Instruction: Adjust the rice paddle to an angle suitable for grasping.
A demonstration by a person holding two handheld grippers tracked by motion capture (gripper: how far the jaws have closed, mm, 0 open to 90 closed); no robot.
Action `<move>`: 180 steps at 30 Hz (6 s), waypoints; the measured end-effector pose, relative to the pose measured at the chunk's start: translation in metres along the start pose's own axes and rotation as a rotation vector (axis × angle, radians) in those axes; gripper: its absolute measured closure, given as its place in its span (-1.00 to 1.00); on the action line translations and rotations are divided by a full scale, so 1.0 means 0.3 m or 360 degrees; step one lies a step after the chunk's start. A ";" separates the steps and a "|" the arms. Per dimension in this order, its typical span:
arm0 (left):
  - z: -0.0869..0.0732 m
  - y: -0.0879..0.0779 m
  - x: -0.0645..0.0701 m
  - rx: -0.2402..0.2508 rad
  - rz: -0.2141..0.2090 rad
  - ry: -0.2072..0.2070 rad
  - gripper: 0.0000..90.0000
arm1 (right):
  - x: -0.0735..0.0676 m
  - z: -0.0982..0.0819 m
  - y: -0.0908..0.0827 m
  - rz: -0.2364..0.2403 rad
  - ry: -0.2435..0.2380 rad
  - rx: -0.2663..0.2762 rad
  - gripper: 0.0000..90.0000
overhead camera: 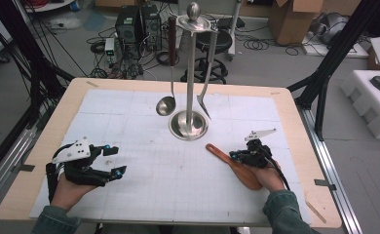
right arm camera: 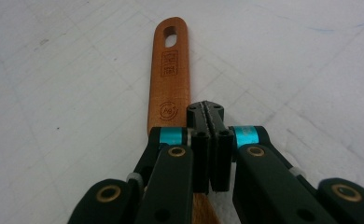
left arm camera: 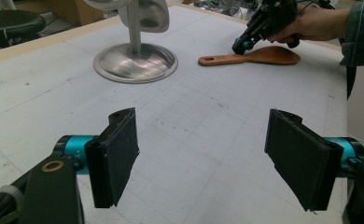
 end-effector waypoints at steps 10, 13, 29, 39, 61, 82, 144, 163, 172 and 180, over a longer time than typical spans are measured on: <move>0.000 -0.001 0.001 0.0001 0.0002 -0.0002 -0.42 | -0.016 0.004 -0.002 0.0022 -0.0038 -0.0018 0.99; 0.000 0.001 0.002 -0.0005 -0.0002 -0.0001 -0.42 | -0.021 0.009 -0.020 0.0017 -0.0032 0.0015 0.95; 0.001 0.005 0.003 -0.0005 -0.0009 -0.0003 -0.42 | -0.083 0.044 -0.006 -0.0032 -0.0158 -0.0053 0.39; 0.001 0.005 0.002 -0.0006 -0.0013 -0.0002 -0.42 | -0.126 0.068 0.051 -0.0113 -0.0296 -0.0155 0.39; -0.001 0.020 0.009 -0.0029 -0.0026 -0.0003 -0.42 | -0.133 0.071 0.040 -0.0042 -0.0262 -0.0102 0.46; 0.002 0.070 0.036 -0.0038 -0.0101 -0.0021 -0.35 | -0.273 0.148 0.025 0.0129 -0.0442 0.0146 0.46; 0.053 0.337 0.121 -0.0234 -0.0223 -0.0071 0.18 | -0.476 0.283 0.138 0.0389 -0.0631 0.0251 0.45; 0.060 0.331 0.131 -0.0211 -0.0259 -0.0049 0.24 | -0.466 0.304 0.153 0.0529 -0.0585 0.0138 0.47; 0.078 0.317 0.145 -0.0175 -0.0274 -0.0024 0.17 | -0.451 0.328 0.123 0.0527 -0.0578 0.0158 0.48; 0.087 0.314 0.149 -0.0159 -0.0277 -0.0023 0.14 | -0.430 0.332 0.095 0.0480 -0.0520 0.0197 0.49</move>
Point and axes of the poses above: each handheld gripper's, and its own axes: y roughly forward along the jaws, z roughly out of its top, x roughly to its right, the point moved 1 cm from there along y, roughly forward along the jaws, and after that the axes turned 9 degrees about -y, right-handed, at the moved point
